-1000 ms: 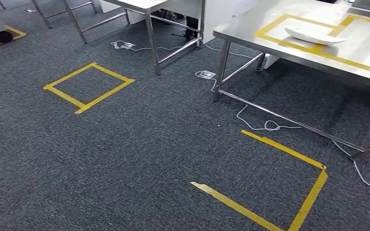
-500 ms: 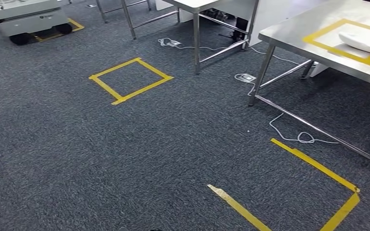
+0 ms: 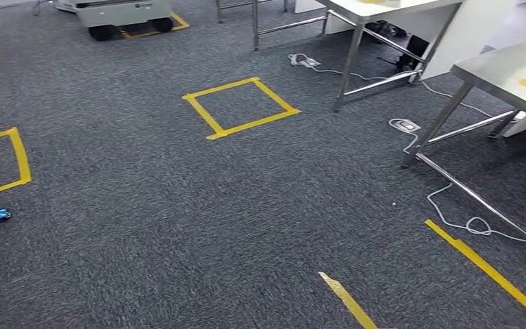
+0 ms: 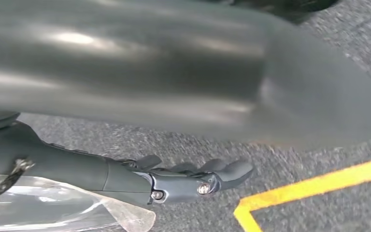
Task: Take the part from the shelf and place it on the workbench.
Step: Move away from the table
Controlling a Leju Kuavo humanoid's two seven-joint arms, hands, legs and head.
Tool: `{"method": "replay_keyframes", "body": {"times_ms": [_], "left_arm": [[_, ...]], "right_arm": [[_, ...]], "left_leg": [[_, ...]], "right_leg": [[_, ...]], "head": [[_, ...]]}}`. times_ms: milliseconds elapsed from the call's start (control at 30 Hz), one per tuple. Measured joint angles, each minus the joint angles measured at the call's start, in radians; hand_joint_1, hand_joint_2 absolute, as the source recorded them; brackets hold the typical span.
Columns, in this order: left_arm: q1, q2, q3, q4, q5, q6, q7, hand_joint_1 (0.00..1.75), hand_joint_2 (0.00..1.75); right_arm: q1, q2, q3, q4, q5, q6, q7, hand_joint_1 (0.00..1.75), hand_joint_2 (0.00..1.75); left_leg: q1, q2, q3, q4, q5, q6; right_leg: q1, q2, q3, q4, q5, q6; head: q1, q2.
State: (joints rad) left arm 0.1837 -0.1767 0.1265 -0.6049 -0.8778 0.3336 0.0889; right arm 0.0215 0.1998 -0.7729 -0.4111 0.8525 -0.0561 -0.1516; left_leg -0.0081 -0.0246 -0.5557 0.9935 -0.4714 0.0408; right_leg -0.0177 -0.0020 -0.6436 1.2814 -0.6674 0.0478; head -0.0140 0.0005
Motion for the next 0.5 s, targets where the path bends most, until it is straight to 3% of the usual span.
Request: {"method": "replay_keyframes", "body": {"times_ms": [33,67,133,200,267,300,367,433,500], "left_arm": [[0.002,0.002,-0.006,-0.001,0.006,0.0,0.002,0.0,0.0],[0.005,0.004,-0.013,-0.002,0.014,-0.001,0.004,0.0,0.0],[0.007,0.007,-0.033,-0.005,0.036,0.0,0.01,0.0,0.0],[0.007,0.012,-0.056,-0.01,0.057,0.001,0.015,0.0,0.0],[0.008,0.017,-0.076,-0.014,0.07,0.002,0.018,0.0,0.0],[0.01,0.02,-0.084,-0.015,0.074,0.003,0.019,0.0,0.0],[0.009,0.024,-0.098,-0.018,0.079,0.002,0.022,0.0,0.0],[0.004,0.029,-0.114,-0.021,0.086,0.002,0.028,0.0,0.0],[0.002,0.034,-0.132,-0.023,0.098,0.001,0.035,0.0,0.0]], "right_arm": [[0.0,-0.004,0.002,0.006,0.0,-0.002,-0.002,0.0,0.0],[-0.001,-0.006,0.005,0.011,-0.001,-0.005,-0.003,0.0,0.0],[0.0,-0.009,0.011,0.015,-0.004,-0.01,-0.003,0.0,0.0],[0.003,-0.01,0.015,0.015,-0.009,-0.012,0.002,0.0,0.0],[0.007,-0.01,0.017,0.014,-0.012,-0.012,0.008,0.0,0.0],[0.008,-0.011,0.018,0.013,-0.013,-0.013,0.01,0.0,0.0],[0.011,-0.012,0.021,0.011,-0.014,-0.015,0.011,0.0,0.0],[0.015,-0.013,0.023,0.009,-0.015,-0.018,0.011,0.0,0.0],[0.017,-0.014,0.025,0.009,-0.015,-0.02,0.011,0.0,0.0]], "left_leg": [[-0.001,-0.016,0.002,0.0,0.0,0.0],[-0.001,-0.031,0.004,0.001,-0.001,-0.001],[-0.003,-0.058,0.007,0.004,-0.004,-0.007],[-0.003,-0.082,0.003,0.008,-0.006,-0.017],[0.001,-0.103,-0.002,0.009,-0.004,-0.028],[0.002,-0.099,-0.004,0.012,-0.006,-0.033],[0.002,-0.053,-0.025,0.059,-0.037,-0.043],[0.004,0.001,-0.084,0.181,-0.099,-0.052],[0.009,0.015,-0.138,0.287,-0.131,-0.057]], "right_leg": [[0.0,0.002,-0.003,-0.009,0.021,-0.001],[-0.001,0.007,0.013,-0.057,0.059,-0.002],[-0.005,0.044,0.072,-0.199,0.13,-0.004],[-0.007,0.077,0.108,-0.273,0.147,-0.009],[-0.004,0.068,0.117,-0.279,0.144,-0.018],[-0.004,0.056,0.122,-0.281,0.146,-0.025],[-0.005,0.032,0.129,-0.288,0.149,-0.037],[-0.002,0.002,0.134,-0.29,0.145,-0.045],[0.0,-0.029,0.138,-0.289,0.139,-0.048]], "head": [[0.0,0.0],[0.0,0.0],[0.001,0.0],[0.001,0.0],[0.0,0.0],[0.001,0.0],[-0.005,0.0],[-0.01,0.0],[-0.01,0.0]]}}
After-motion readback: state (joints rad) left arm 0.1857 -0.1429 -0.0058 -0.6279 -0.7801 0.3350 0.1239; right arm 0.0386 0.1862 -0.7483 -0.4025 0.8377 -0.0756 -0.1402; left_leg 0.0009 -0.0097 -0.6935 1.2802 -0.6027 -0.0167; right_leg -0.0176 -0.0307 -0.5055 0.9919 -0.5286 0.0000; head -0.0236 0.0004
